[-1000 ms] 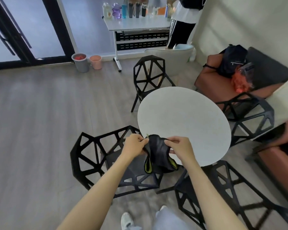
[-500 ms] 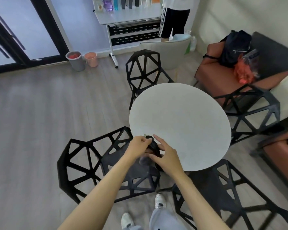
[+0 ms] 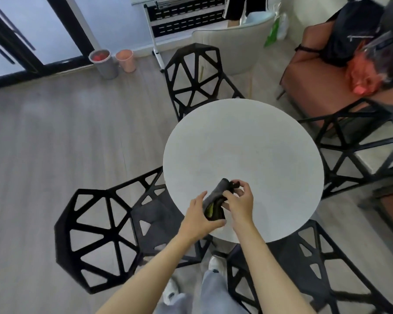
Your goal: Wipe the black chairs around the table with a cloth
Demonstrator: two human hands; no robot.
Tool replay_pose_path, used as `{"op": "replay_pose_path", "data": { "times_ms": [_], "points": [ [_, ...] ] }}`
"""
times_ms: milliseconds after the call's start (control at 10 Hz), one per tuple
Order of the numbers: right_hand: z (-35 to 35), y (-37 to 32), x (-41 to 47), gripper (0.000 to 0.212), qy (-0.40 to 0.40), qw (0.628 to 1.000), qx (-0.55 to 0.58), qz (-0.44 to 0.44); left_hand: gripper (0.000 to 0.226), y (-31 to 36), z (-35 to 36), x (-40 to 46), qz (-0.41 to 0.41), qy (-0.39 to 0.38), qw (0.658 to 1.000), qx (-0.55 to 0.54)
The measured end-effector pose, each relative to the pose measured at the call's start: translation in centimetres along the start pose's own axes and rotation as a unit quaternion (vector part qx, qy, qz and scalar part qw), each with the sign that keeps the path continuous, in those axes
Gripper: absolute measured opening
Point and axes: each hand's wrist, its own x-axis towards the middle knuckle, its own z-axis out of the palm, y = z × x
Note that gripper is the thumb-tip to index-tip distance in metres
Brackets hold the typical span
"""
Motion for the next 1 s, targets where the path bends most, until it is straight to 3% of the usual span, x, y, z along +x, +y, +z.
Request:
{"op": "replay_pose_path", "data": {
  "times_ms": [100, 200, 300, 400, 600, 700, 800, 900, 1000],
  "points": [
    [-1.4, -0.3, 1.6, 0.044, 0.003, 0.994, 0.113, 0.006, 0.071, 1.0, 3.0, 2.1, 0.1, 0.157, 0.962, 0.201],
    [-3.9, 0.9, 2.9, 0.048, 0.023, 0.986, 0.166, -0.007, 0.06, 0.5, 4.4, 4.7, 0.176, 0.178, 0.937, 0.244],
    [-6.9, 4.6, 4.0, 0.047, 0.076, 0.985, 0.151, 0.03, 0.065, -1.4, 6.4, 5.9, 0.23, 0.1, 0.914, 0.318],
    [-9.3, 9.2, 3.9, 0.049, 0.113, 0.984, 0.091, 0.102, 0.064, -3.8, 8.6, 6.0, 0.191, -0.06, 0.879, 0.433],
    [-11.4, 12.1, 2.4, 0.043, 0.07, 0.988, -0.123, 0.058, 0.078, -5.9, 9.1, 4.5, 0.136, -0.121, 0.826, 0.534],
    [-12.0, 12.6, 2.1, 0.042, 0.054, 0.934, -0.351, -0.028, 0.073, -4.9, 8.3, 3.9, 0.108, -0.165, 0.816, 0.543],
    [-12.4, 12.8, 1.8, 0.05, 0.034, 0.86, -0.497, -0.112, 0.068, -4.3, 7.6, 3.2, 0.113, -0.192, 0.809, 0.544],
    [-12.5, 12.4, 0.9, 0.056, -0.018, 0.769, -0.625, -0.135, 0.063, -3.7, 6.3, 1.7, 0.128, -0.199, 0.803, 0.547],
    [-12.3, 12.1, -0.1, 0.055, -0.066, 0.738, -0.66, -0.126, 0.061, -3.9, 4.8, 0.2, 0.125, -0.169, 0.816, 0.538]
  ]
}}
